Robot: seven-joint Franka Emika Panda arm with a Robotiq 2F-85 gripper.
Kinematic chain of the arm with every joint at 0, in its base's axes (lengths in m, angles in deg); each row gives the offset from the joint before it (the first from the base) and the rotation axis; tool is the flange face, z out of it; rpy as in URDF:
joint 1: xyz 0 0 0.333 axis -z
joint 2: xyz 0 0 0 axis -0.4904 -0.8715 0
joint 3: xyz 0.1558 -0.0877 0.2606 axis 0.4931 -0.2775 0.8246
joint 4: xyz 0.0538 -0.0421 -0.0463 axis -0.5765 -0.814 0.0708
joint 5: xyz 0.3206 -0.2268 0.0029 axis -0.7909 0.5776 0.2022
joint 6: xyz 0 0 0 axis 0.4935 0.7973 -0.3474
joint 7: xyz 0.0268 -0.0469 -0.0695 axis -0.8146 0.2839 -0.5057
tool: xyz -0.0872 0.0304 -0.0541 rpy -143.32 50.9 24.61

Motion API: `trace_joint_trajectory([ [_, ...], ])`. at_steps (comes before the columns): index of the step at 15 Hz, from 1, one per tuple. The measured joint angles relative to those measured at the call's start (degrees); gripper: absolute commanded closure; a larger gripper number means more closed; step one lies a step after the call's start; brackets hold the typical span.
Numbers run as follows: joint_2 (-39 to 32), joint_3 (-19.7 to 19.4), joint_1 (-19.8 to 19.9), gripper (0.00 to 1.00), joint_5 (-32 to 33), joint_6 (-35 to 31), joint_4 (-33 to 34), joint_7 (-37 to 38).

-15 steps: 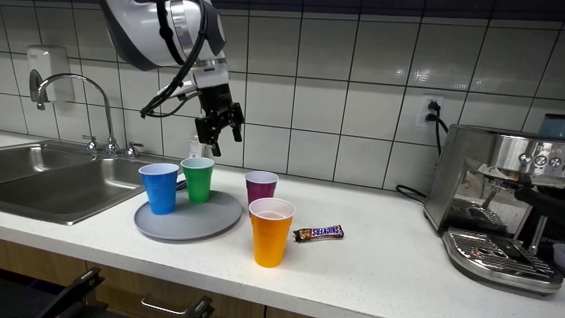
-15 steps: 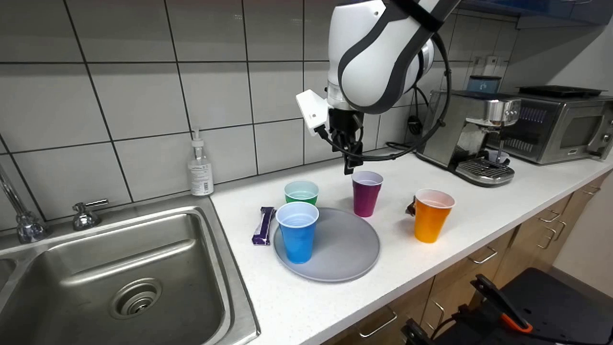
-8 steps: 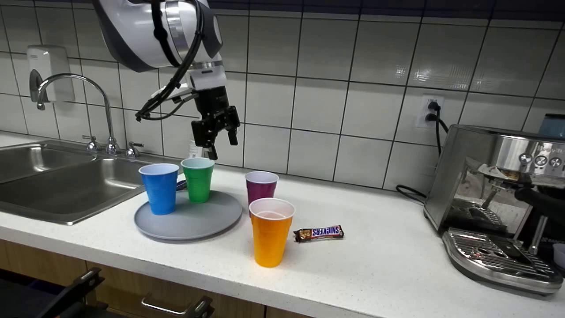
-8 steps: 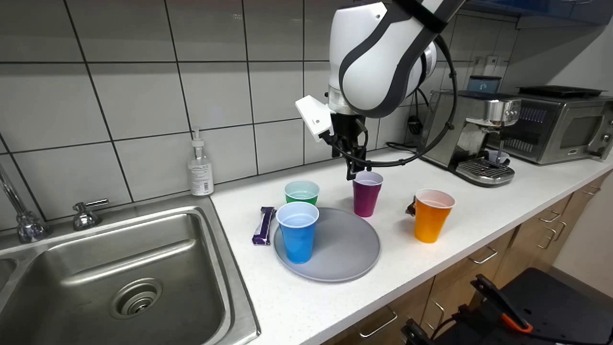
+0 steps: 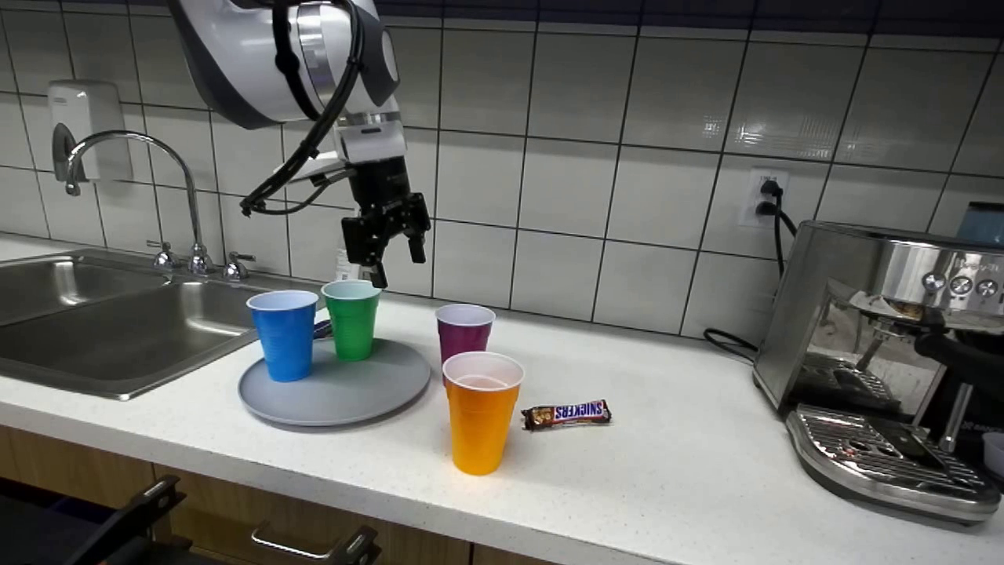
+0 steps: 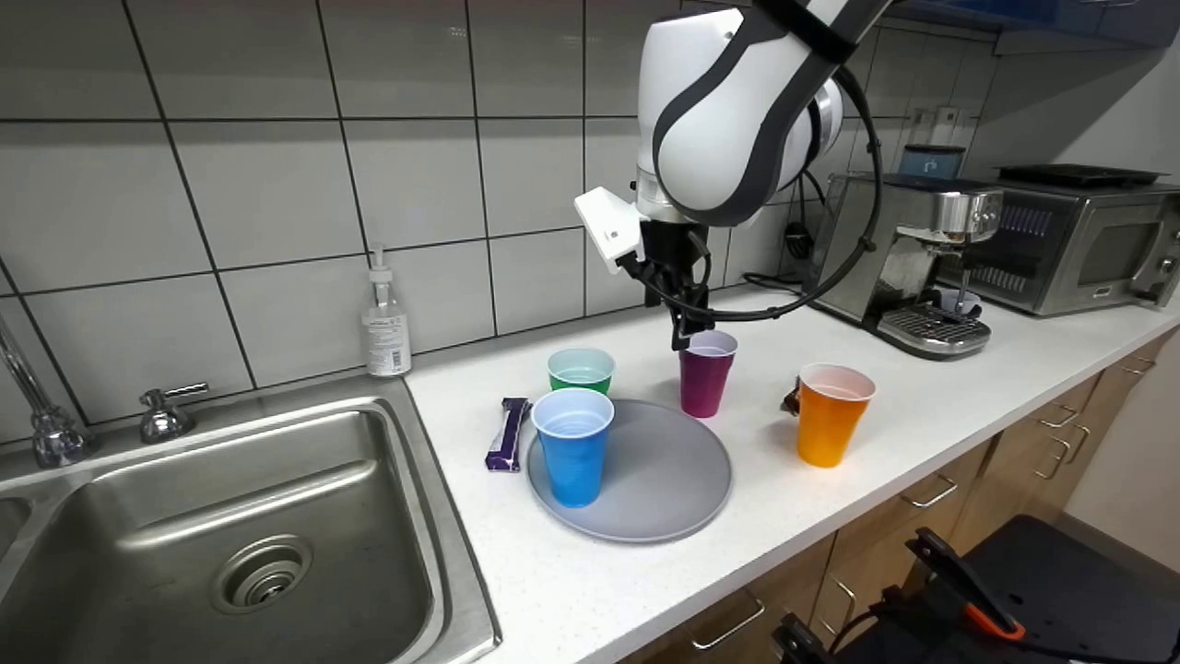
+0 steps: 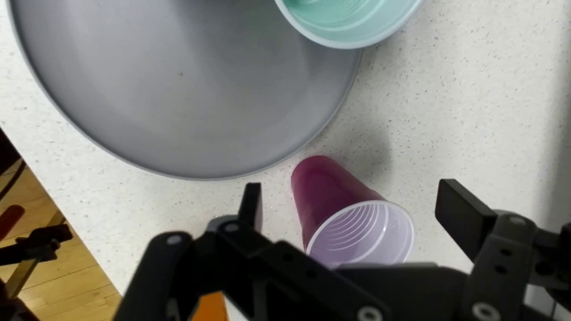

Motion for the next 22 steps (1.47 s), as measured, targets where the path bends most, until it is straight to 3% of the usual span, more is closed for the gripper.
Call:
trace_joint_trajectory([
  [11,2.43,0.07,3.66,0.00,-6.11,4.75,0.00,-0.01],
  [22,4.66,0.08,6.75,0.00,-6.11,6.08,-0.96,0.58],
])
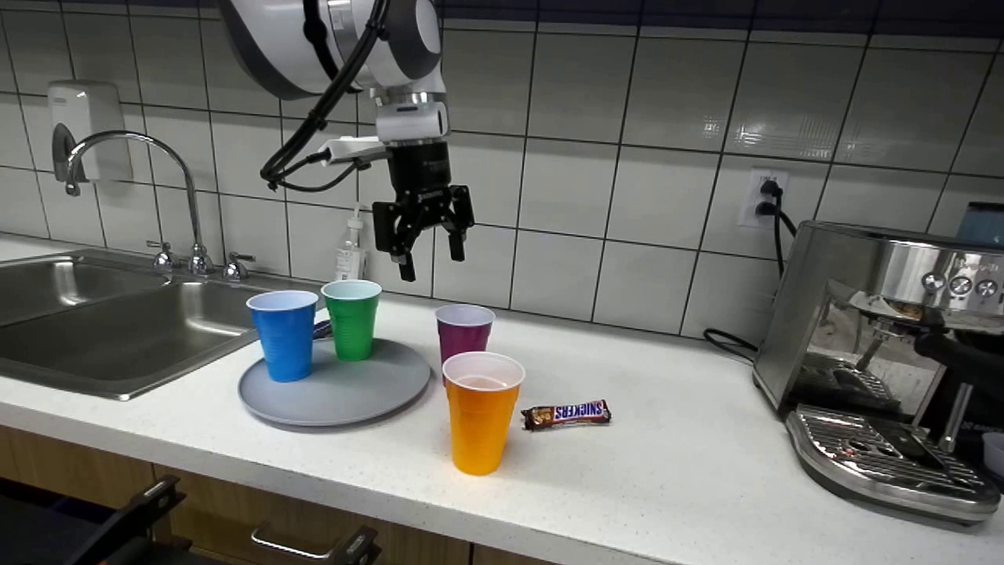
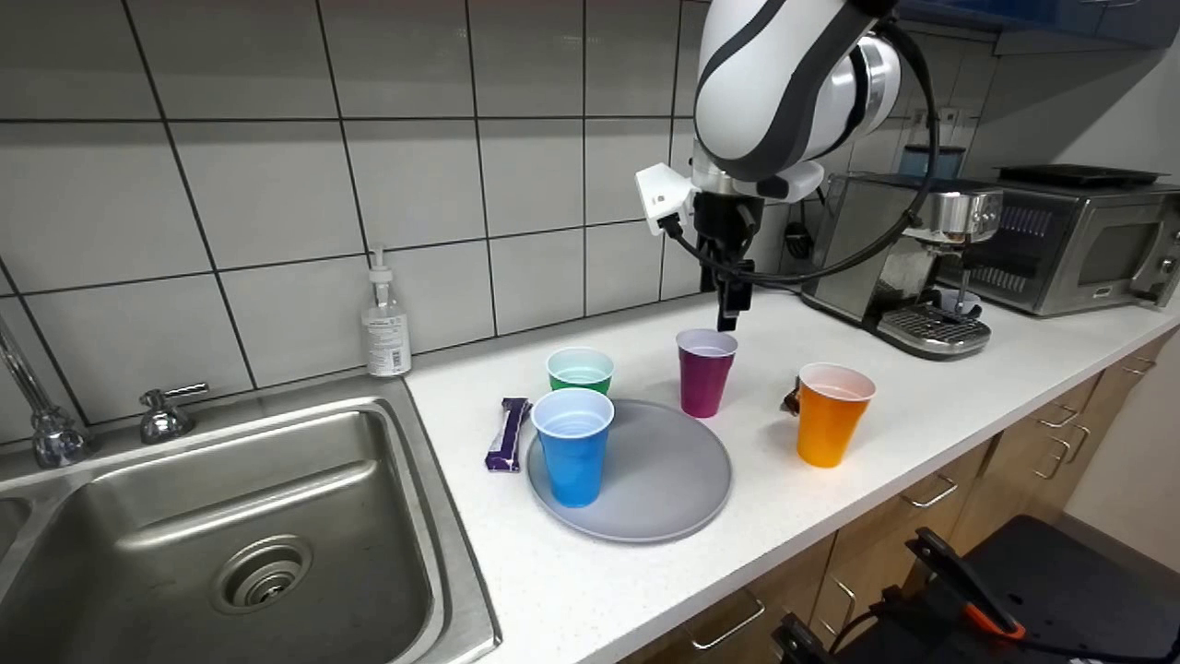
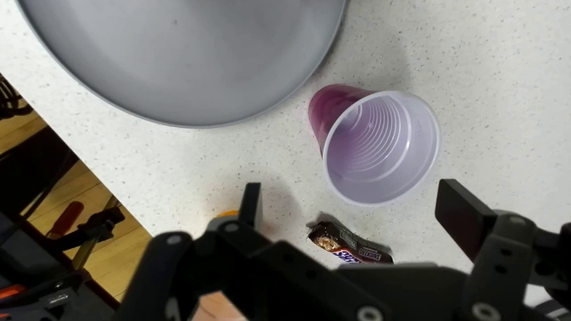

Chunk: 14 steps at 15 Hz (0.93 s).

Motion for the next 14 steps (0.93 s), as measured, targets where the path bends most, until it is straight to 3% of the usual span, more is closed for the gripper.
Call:
trace_joint_trajectory([
  [14,-0.93,0.71,0.02,0.00,2.24,-2.07,-0.52,2.07],
])
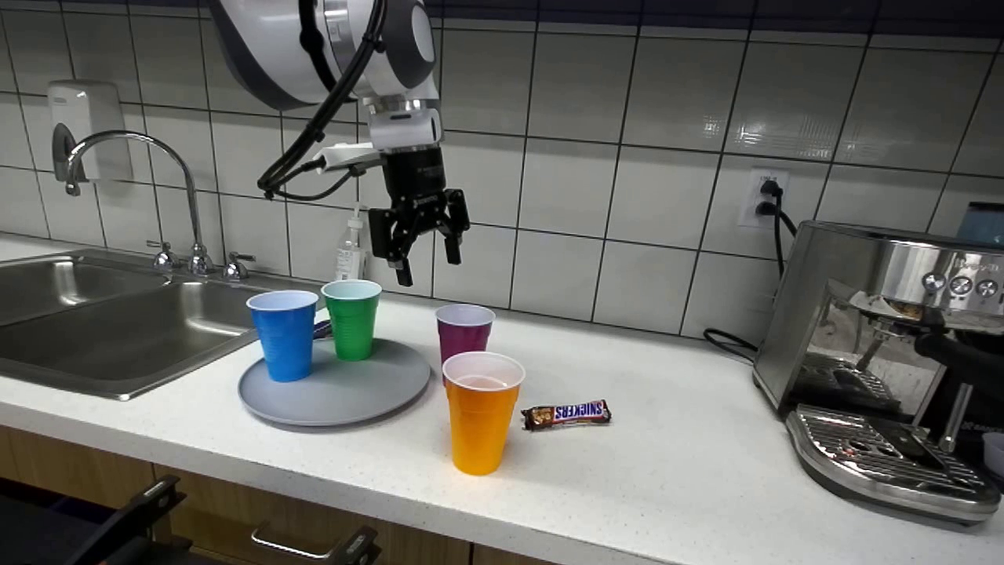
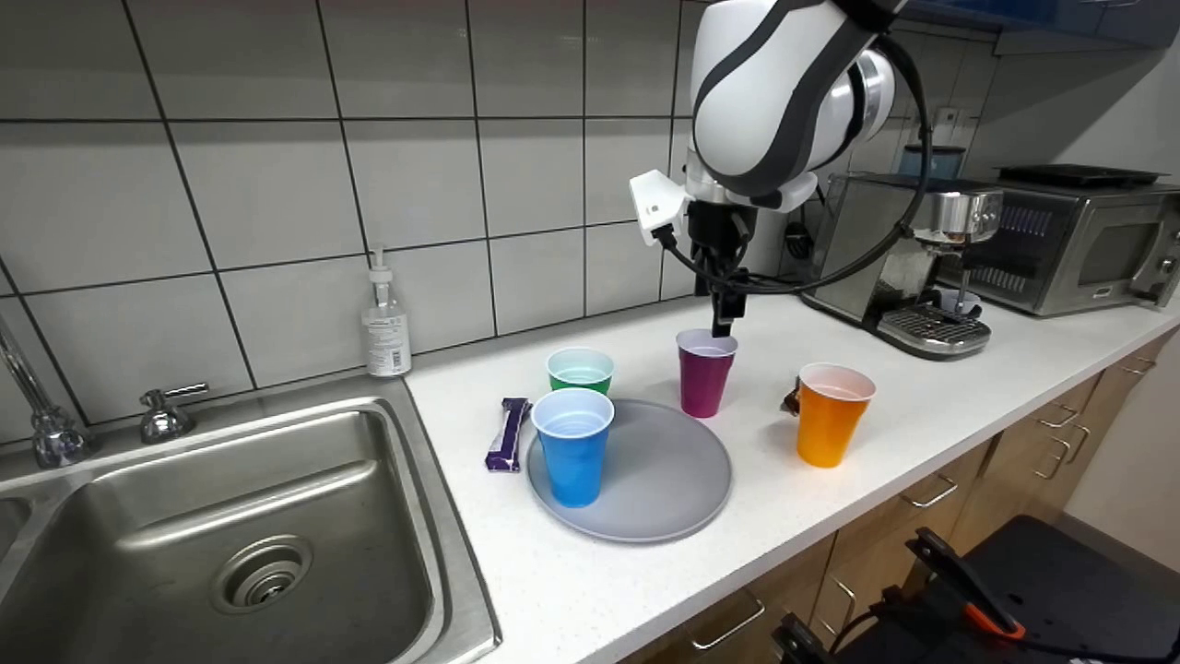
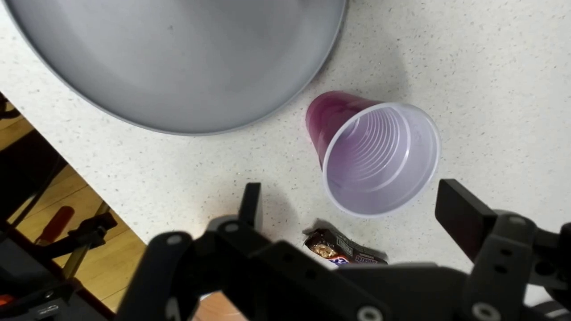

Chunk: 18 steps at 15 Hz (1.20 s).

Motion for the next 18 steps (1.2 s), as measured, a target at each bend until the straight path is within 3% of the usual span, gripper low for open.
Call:
trace_joint_trajectory([
  [18,-5.67,-1.72,0.39,0.00,-0.13,-0.02,0.91,0.00],
])
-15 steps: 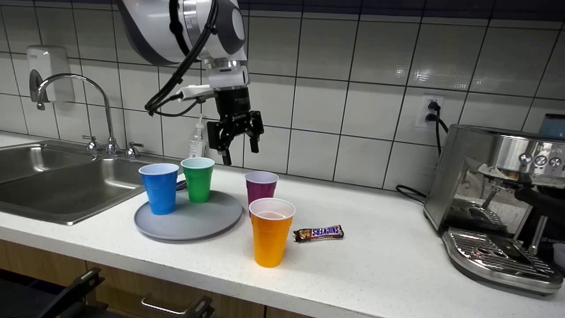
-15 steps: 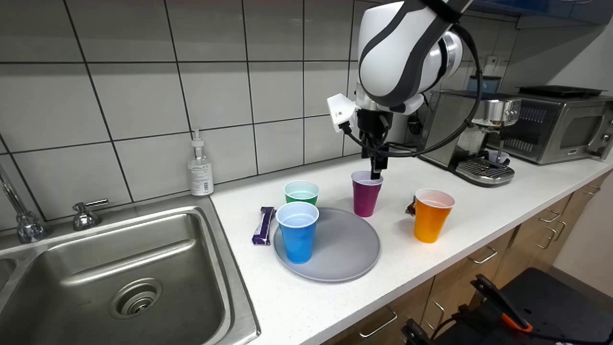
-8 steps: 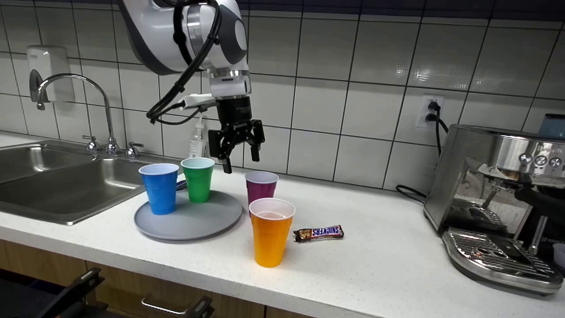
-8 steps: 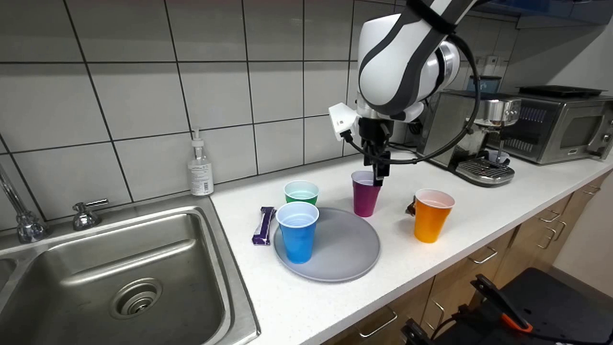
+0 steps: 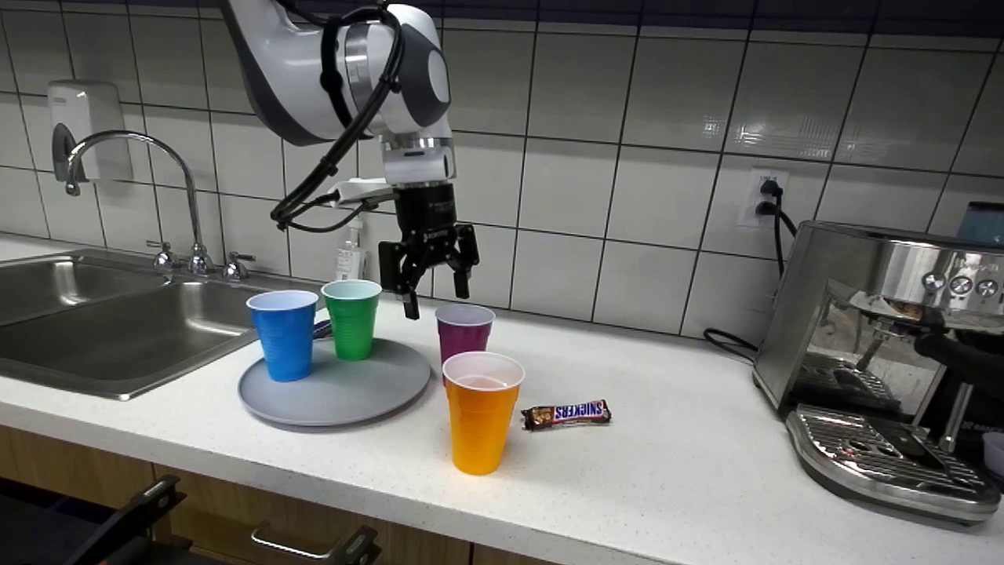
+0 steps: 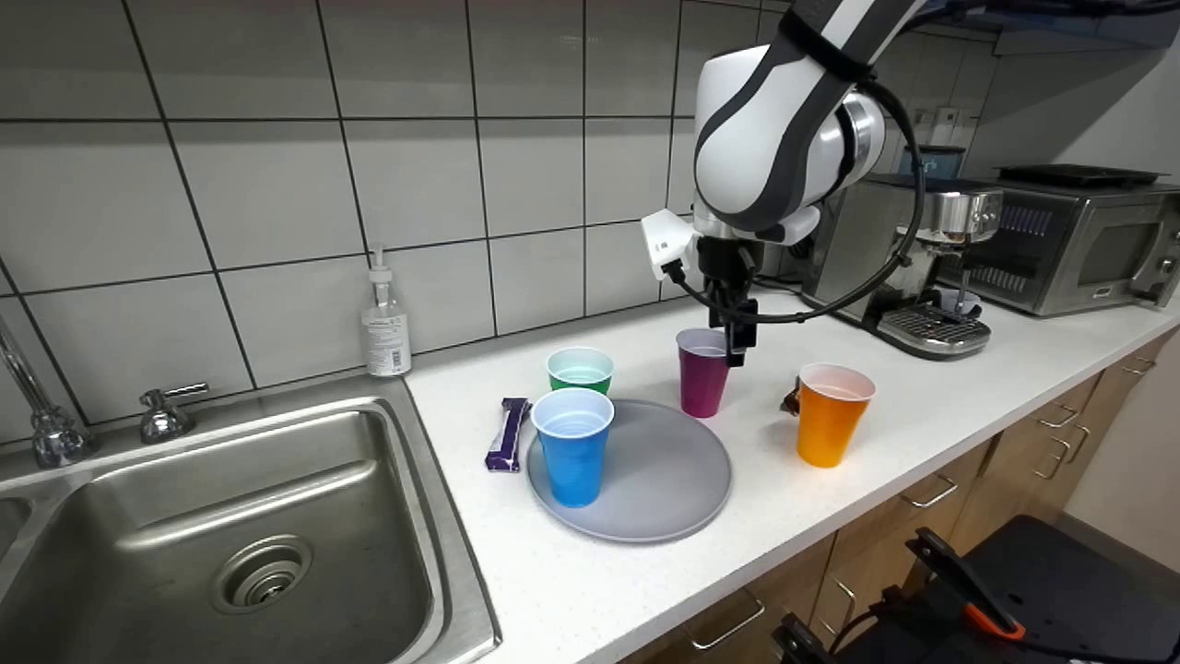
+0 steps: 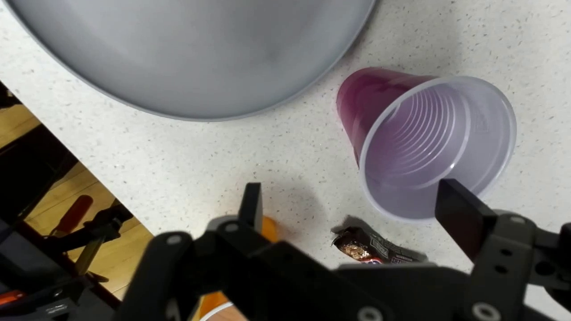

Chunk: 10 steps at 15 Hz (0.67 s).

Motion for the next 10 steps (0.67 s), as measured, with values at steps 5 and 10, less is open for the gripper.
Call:
trace_joint_trajectory([
  [5,-1.84,-0.32,0.00,0.00,-0.34,-0.49,0.88,-0.42],
  [10,-2.99,-0.32,0.00,0.00,-4.25,-0.96,1.47,-5.66],
])
